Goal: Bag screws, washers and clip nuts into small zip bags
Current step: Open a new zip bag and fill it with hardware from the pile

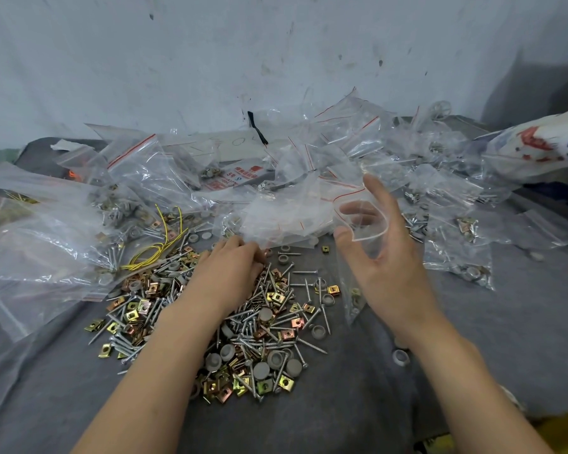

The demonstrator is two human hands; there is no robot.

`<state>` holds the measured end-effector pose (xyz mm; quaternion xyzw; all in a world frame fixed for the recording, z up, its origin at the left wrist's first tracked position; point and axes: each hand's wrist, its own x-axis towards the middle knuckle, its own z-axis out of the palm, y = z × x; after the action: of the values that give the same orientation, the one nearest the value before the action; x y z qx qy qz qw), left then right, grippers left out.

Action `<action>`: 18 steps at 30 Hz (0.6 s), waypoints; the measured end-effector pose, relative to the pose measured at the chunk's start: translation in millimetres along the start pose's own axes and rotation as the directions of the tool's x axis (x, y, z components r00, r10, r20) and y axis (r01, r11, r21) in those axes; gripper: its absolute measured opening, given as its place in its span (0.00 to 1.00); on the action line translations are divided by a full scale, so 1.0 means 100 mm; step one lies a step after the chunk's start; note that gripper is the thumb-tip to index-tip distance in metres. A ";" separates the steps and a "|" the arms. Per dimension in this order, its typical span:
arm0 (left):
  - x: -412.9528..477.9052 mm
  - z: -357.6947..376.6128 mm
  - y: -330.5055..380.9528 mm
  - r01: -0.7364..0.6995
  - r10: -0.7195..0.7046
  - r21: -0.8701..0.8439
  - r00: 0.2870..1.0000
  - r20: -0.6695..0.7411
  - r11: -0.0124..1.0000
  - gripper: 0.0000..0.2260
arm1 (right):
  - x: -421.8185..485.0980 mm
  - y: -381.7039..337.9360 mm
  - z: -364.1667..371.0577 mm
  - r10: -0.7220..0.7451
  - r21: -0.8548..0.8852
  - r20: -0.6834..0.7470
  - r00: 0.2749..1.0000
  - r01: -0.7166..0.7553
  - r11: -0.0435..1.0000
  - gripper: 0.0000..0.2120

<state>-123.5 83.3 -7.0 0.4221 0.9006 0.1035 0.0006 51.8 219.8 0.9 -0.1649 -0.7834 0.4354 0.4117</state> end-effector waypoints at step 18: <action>-0.03 -0.25 0.02 -0.076 -0.049 -0.528 0.974 -0.220 0.846 0.11 | 0.00 0.02 0.04 -0.026 -0.033 0.026 0.999 0.027 0.999 0.34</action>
<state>-122.0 77.6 17.3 0.3972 0.8277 0.3962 0.0151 48.7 218.6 -2.3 -0.1558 -0.7978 0.4189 0.4046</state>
